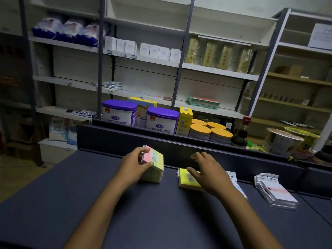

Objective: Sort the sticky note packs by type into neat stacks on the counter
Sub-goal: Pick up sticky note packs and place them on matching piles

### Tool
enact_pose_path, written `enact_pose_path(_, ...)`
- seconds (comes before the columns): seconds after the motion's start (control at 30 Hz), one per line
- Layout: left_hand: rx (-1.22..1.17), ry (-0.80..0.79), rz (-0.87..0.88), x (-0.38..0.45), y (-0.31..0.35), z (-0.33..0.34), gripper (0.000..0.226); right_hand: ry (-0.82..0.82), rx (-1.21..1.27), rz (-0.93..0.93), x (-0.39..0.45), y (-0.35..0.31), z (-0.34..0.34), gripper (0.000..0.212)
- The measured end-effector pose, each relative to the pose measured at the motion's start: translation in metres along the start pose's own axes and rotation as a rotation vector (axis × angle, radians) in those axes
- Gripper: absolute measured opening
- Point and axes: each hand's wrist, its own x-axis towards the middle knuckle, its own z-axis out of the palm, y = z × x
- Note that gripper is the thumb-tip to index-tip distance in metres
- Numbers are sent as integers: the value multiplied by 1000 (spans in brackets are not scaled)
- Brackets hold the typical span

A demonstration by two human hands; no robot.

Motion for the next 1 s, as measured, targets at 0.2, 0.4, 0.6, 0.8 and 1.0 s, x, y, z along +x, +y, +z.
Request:
enact_pose_path(0.2, 226, 41, 35, -2, -4, 5, 45, -15, 43, -5, -1, -4, 4, 45)
enact_pose_path(0.4, 466, 43, 17, -4, -4, 10, 44, -41, 40, 11, -8, 4, 3, 43)
enact_pose_path(0.6, 532, 63, 87, -7, 14, 13, 46, -66, 37, 48, -30, 25, -13, 42)
enact_pose_path(0.8, 400, -1, 323, -26, 75, 49, 31, -44, -13, 132, -78, 65, -48, 38)
enact_pose_path(1.0, 409, -206, 409, -72, 148, 120, 19, -35, -66, 254, -157, 126, -99, 40)
